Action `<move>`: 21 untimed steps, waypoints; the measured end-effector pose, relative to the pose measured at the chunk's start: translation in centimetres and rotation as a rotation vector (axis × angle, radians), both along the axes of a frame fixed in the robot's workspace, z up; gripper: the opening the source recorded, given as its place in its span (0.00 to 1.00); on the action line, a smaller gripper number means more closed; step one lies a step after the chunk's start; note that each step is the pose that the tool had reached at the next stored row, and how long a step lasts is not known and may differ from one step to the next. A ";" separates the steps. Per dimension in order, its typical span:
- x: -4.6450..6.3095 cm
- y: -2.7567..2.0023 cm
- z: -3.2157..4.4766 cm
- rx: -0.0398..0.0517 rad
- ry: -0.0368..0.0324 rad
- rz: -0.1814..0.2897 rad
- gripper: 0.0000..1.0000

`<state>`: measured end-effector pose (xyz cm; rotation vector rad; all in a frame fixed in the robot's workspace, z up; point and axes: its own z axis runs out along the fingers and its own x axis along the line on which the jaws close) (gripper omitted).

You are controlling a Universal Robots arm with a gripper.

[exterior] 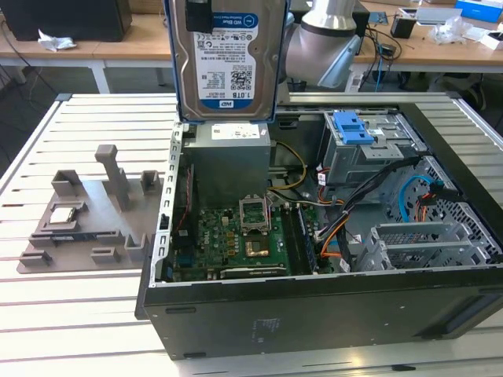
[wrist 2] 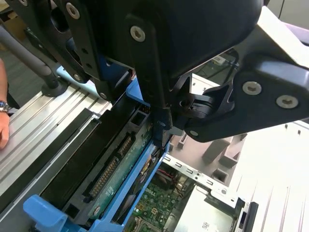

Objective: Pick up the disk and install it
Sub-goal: 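Pick up the disk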

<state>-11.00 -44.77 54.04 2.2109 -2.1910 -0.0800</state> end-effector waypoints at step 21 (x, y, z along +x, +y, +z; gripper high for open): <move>2.7 -6.72 -0.18 0.0265 0.0017 0.000 0.37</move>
